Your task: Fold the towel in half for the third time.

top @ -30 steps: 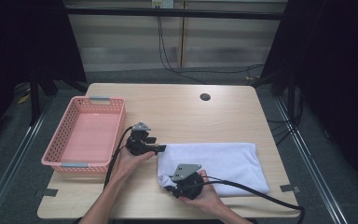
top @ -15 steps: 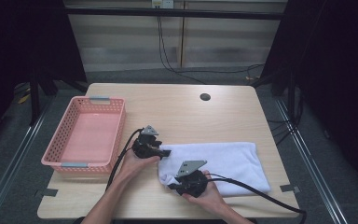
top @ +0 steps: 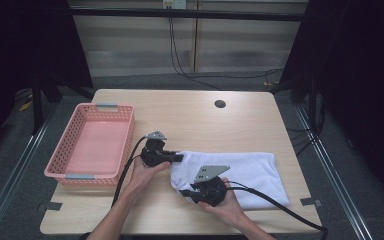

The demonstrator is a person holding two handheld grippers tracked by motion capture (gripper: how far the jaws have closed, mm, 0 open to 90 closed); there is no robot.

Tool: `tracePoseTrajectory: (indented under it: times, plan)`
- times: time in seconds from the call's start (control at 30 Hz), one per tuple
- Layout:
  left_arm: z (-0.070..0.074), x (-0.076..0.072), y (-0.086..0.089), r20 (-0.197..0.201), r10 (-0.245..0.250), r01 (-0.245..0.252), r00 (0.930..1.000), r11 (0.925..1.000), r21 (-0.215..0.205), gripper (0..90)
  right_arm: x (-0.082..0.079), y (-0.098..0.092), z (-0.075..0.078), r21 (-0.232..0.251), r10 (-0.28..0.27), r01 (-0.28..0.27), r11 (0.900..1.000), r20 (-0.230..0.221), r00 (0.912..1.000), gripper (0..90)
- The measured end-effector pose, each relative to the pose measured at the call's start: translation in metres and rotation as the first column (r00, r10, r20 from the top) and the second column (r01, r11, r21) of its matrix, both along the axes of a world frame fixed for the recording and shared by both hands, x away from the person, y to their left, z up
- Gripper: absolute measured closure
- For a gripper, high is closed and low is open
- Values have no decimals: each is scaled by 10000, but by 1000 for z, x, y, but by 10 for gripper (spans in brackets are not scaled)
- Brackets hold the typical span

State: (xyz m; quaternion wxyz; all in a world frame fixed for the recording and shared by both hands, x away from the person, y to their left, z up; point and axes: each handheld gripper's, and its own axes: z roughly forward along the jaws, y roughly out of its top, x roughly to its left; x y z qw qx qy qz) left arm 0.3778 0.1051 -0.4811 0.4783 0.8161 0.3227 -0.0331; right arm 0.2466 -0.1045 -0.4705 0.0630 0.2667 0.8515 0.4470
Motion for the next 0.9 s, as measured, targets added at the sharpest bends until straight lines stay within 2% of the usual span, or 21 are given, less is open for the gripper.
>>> tracePoseTrajectory:
  times: [0.03, 0.13, 0.2, 0.37, 0.5, 0.63, 0.7, 0.77, 0.83, 0.9]
  plan:
    - [3, 1, 1, -24, 85, -85, 10000, 9997, -225, 777, 0, 0, 3, 116, -30, 29, 9999, 67, 10000, 787]
    - [12, 3, 1, 56, 50, -49, 10000, 9998, -192, 777, 1, 4, 8, 153, -92, 89, 9998, 217, 9997, 786]
    - [16, 3, 4, 53, 157, -155, 9999, 9993, -351, 778, 1, 9, 10, 237, -99, 92, 9997, 266, 9996, 786]
    - [28, 4, 17, 142, 372, -368, 9992, 9990, -258, 779, 4, 20, 19, 550, 5, -25, 9985, 354, 9994, 787]
    - [40, 5, 26, 279, 523, -519, 9982, 9986, -141, 780, 9, 24, 29, 1095, 57, -89, 9939, 290, 9996, 787]
    - [54, 6, 30, 490, 579, -580, 9971, 9983, 5, 780, 14, 27, 38, 1347, 158, -195, 9907, 285, 9995, 787]
    - [61, 7, 31, 562, 611, -606, 9965, 9981, -108, 780, 16, 28, 44, 1525, 184, -225, 9880, 283, 9994, 787]
    - [71, 8, 33, 609, 671, -670, 9959, 9977, -35, 780, 18, 31, 50, 1536, 220, -279, 9877, 397, 9990, 787]
    - [83, 8, 35, 760, 753, -742, 9943, 9971, -173, 780, 21, 33, 59, 1862, 277, -346, 9819, 393, 9988, 789]
    - [93, 8, 38, 838, 784, -781, 9934, 9969, -72, 780, 22, 36, 67, 1936, 301, -398, 9803, 526, 9982, 789]
